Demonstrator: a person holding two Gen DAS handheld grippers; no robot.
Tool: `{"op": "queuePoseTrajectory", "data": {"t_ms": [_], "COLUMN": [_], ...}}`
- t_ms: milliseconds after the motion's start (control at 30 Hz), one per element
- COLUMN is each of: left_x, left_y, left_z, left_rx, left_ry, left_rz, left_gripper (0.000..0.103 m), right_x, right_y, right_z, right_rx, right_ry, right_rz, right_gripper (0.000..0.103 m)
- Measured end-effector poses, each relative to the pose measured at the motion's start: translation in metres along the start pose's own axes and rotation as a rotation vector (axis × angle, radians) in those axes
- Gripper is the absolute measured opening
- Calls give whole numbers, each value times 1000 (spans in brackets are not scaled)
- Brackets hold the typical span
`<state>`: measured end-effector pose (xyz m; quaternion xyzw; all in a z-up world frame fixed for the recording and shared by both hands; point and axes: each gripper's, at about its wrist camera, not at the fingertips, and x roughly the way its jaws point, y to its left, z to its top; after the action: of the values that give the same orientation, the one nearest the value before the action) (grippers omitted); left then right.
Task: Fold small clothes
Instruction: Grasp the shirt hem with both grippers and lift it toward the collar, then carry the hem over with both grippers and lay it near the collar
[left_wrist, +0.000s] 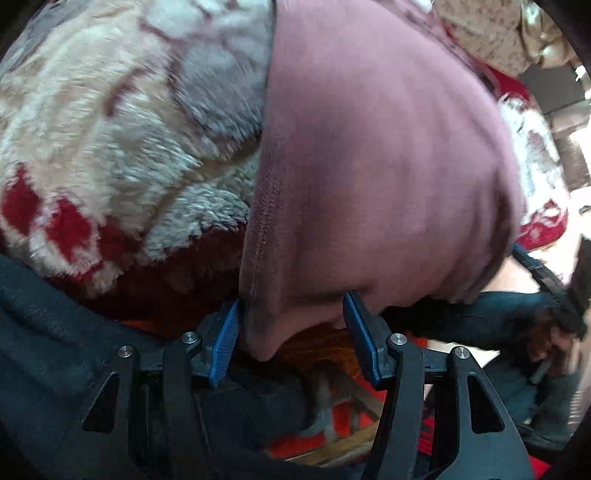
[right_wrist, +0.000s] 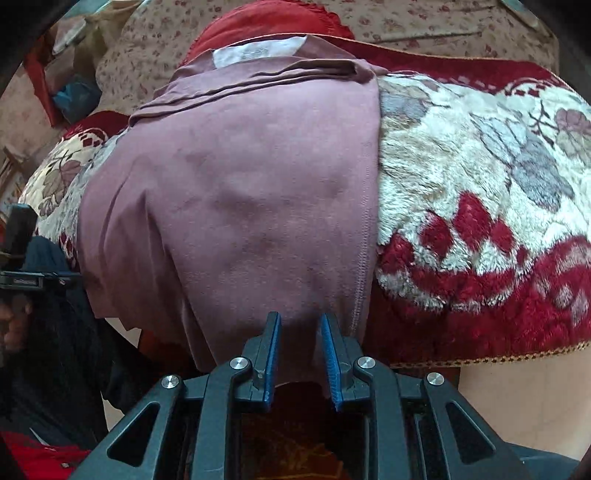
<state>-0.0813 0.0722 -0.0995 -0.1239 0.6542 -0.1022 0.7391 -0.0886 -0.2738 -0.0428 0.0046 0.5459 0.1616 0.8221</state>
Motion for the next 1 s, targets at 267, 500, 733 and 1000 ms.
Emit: {"op": "queuePoseTrajectory", "data": {"t_ms": [267,500,733,1000], "left_x": [-1,8,-13,11], "left_y": [11,10,-1,4], "left_z": [-8,-6,-10,-2], "left_rx": [-43,-16,27,3], "left_ry": [5,41,-12,50], "left_rz": [60,49,-72,-58], "left_gripper": [55,25,5,5], "right_x": [-3,-11,-18,-14], "right_y": [-3,-2,-23,-25], "right_z": [8,18,13,-4], "right_rx": [28,51,155,159], "right_ry": [-26,-75,-63,81], "right_rz": [12,13,9,21], "right_gripper": [21,21,21,37]}}
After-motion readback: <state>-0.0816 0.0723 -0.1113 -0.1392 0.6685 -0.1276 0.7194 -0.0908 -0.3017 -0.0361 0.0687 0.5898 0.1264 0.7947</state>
